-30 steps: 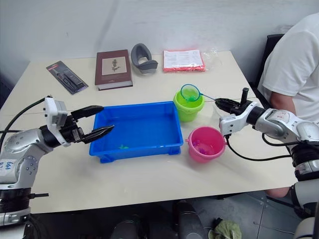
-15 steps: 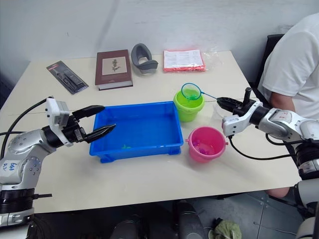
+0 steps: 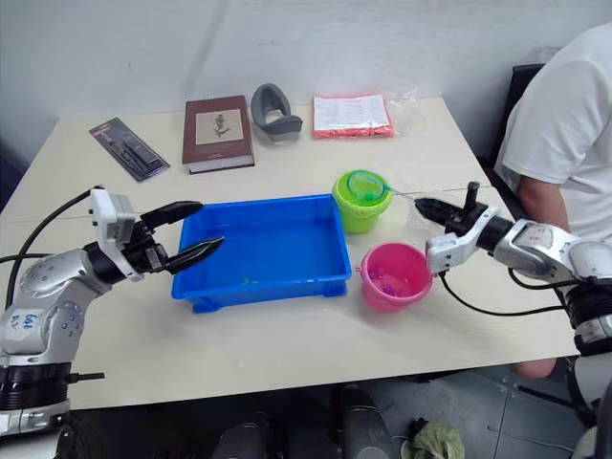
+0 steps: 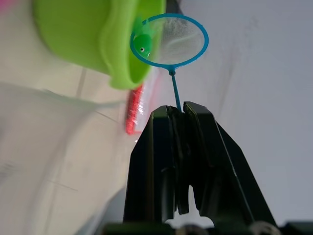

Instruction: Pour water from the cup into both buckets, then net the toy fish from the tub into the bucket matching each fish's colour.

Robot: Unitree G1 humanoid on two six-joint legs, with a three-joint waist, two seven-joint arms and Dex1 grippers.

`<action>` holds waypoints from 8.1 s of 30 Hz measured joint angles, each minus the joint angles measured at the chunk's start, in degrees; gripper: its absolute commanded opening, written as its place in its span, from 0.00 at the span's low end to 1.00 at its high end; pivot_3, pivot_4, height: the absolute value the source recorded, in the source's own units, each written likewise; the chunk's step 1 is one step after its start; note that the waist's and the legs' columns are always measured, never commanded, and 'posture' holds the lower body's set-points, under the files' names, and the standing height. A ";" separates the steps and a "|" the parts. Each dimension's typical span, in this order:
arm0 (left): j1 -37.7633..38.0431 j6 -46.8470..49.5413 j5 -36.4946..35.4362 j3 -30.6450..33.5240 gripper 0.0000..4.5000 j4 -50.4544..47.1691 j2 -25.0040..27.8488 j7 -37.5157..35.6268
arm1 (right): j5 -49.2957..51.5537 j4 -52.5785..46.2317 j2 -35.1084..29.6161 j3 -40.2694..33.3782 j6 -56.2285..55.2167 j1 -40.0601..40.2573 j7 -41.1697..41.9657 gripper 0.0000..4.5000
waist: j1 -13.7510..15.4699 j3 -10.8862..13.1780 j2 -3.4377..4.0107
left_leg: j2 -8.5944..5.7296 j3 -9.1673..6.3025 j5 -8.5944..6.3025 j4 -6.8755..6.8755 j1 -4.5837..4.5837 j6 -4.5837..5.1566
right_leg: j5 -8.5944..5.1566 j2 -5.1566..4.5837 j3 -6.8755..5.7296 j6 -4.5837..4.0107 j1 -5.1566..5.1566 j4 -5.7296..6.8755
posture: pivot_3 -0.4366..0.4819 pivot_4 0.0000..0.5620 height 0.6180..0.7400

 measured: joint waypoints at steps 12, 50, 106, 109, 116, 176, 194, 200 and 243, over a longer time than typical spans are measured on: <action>-0.10 -0.06 0.21 0.00 0.99 0.26 0.01 -0.08 | 1.14 0.80 4.20 0.79 2.66 1.92 2.29 0.00 | 0.00 -0.01 -0.02 | -0.01 0.03 0.01 0.00 0.01 0.00 | 0.01 0.03 0.07 0.01 0.02 0.00 | 0.48 0.27 1.00; -0.31 -1.00 1.03 -0.02 0.99 0.29 -0.49 0.84 | 9.83 4.95 4.45 0.31 -3.78 -0.12 14.74 0.00 | 0.04 -0.01 -0.02 | -0.05 0.00 0.04 0.01 0.00 0.05 | 0.04 -0.02 0.05 0.05 0.02 -0.01 | 0.48 0.27 1.00; -1.78 -2.36 1.66 -0.19 0.99 0.54 -0.98 1.71 | 3.30 5.87 2.91 1.71 -3.61 -2.24 4.76 0.00 | 0.02 -0.02 0.00 | -0.06 0.07 0.06 0.01 0.02 0.07 | 0.08 -0.02 0.14 0.07 0.02 -0.02 | 0.48 0.27 1.00; -1.78 -2.39 1.69 -0.29 0.99 0.61 -0.98 1.64 | 3.13 5.56 2.38 2.54 -5.02 -1.65 5.30 0.00 | -0.04 -0.02 0.01 | -0.09 0.10 0.07 0.00 0.03 0.08 | 0.09 -0.05 0.17 0.10 0.02 -0.02 | 0.48 0.27 1.00; -1.85 -2.51 1.85 -0.41 0.99 1.06 -1.12 1.66 | 2.31 6.88 1.67 2.49 -3.71 -2.52 3.70 0.00 | -0.01 -0.02 0.00 | -0.07 0.10 0.07 0.00 0.03 0.09 | 0.09 -0.02 0.17 0.10 0.03 -0.02 | 0.48 0.27 1.00; 9.08 -2.19 0.62 5.89 0.99 -0.05 8.78 -9.39 | 43.11 -32.68 16.84 3.34 48.79 1.34 83.00 0.00 | 1.53 -0.02 0.01 | -0.02 -0.19 -0.05 0.06 -0.09 0.21 | 0.10 -0.22 -0.54 -0.14 0.06 -0.06 | 0.48 0.27 1.00; 4.88 -3.82 1.14 2.94 0.99 2.35 5.51 -8.56 | 67.74 -32.25 13.08 -20.83 68.72 5.27 83.26 0.00 | 1.67 -0.02 0.01 | -0.08 -0.23 -0.07 0.05 -0.09 0.24 | 0.10 -0.24 -0.57 -0.14 0.09 -0.10 | 0.48 0.27 1.00; 2.59 -5.21 2.05 0.44 0.99 4.65 3.59 -8.60 | 58.82 -16.21 9.42 -24.42 43.19 5.59 76.49 0.00 | 1.65 -0.02 0.00 | -0.14 -0.18 -0.07 0.04 -0.10 0.26 | 0.13 -0.26 -0.53 -0.08 0.12 -0.15 | 0.48 0.27 1.00; 7.61 -3.83 -5.94 7.40 0.99 -1.34 8.25 -14.12 | 83.37 -38.38 6.57 -8.86 46.64 13.56 69.16 0.00 | 1.32 -0.01 0.04 | 0.14 -0.30 -0.04 0.05 -0.01 0.18 | 0.12 -0.16 -0.50 -0.10 0.20 -0.14 | 0.48 0.27 1.00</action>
